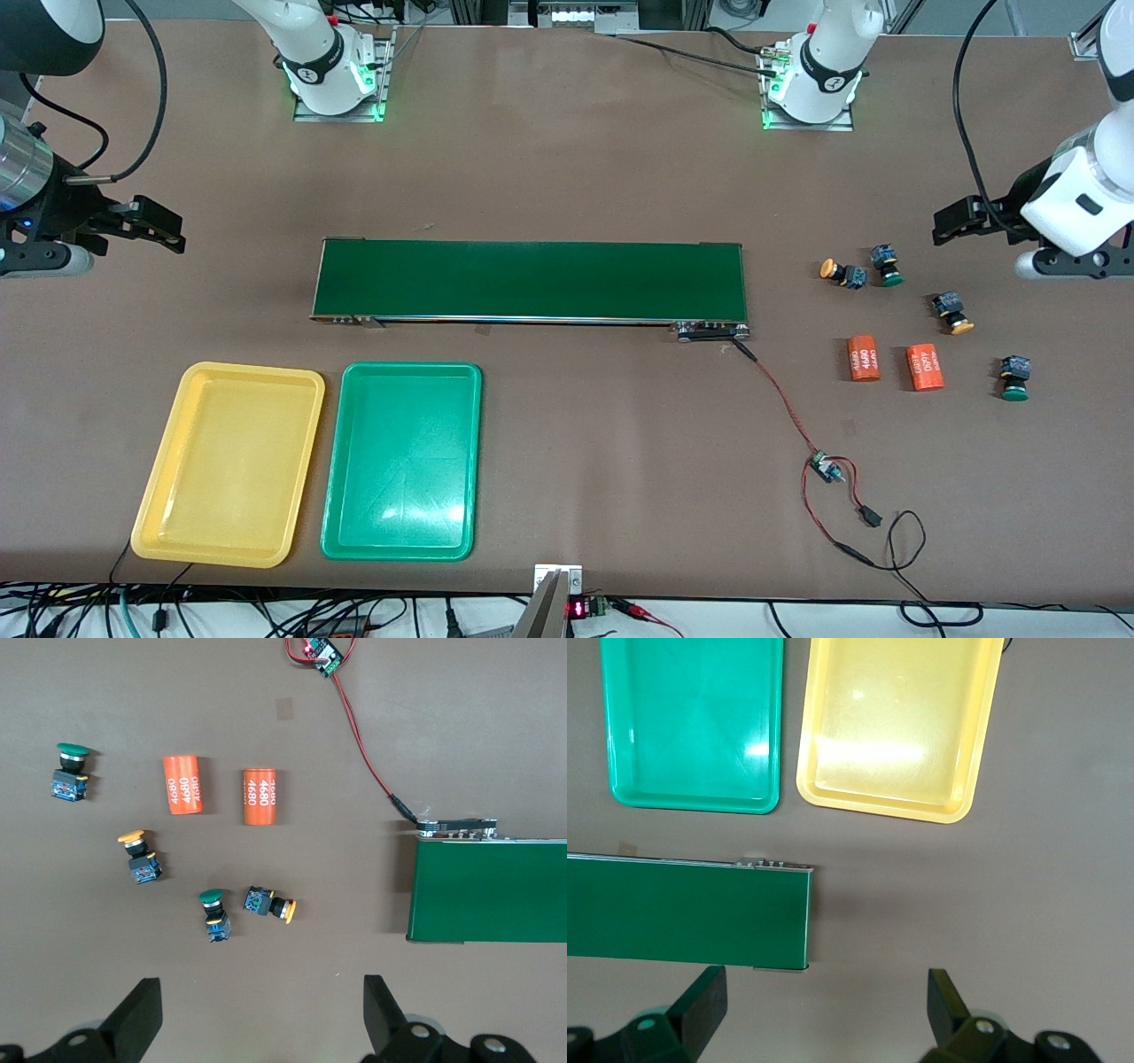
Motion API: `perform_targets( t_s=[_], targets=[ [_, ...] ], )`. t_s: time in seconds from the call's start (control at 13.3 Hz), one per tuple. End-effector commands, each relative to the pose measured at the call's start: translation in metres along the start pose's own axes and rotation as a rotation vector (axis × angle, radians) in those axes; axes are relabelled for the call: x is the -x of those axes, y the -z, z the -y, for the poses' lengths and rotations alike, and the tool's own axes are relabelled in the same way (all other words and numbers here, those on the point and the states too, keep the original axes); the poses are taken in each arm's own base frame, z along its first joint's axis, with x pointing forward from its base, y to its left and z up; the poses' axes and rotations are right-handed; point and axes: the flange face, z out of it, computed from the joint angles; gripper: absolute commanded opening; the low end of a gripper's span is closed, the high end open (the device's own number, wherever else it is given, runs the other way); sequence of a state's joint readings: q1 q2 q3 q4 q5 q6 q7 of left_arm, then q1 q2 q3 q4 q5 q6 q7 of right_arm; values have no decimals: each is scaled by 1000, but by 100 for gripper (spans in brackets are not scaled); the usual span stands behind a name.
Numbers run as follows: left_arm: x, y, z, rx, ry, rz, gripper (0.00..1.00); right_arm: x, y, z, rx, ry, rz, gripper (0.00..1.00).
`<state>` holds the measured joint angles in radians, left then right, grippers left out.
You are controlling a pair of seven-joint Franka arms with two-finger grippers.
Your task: Sort buttons by color to trays
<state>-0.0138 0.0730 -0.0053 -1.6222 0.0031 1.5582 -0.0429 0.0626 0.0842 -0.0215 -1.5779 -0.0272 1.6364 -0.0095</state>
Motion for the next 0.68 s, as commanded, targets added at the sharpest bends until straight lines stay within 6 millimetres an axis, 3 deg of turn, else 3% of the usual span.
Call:
perform_targets(
  t_s=[0.0,0.15,0.3,0.6],
  targets=[
    [-7,-2,-3,6,-7,35,100,-1,4,1,12,-9,-3,100],
    [-19,-24,3,-3,-6,71,100,-1,4,1,10,-9,-1,100],
    [-44,-70,20,3,26,133,100,-1,4,1,10,-9,-1,100],
    [-81,-140,23,-3,27,80,99,-1,4,3,4,-9,-3,100]
  ],
)
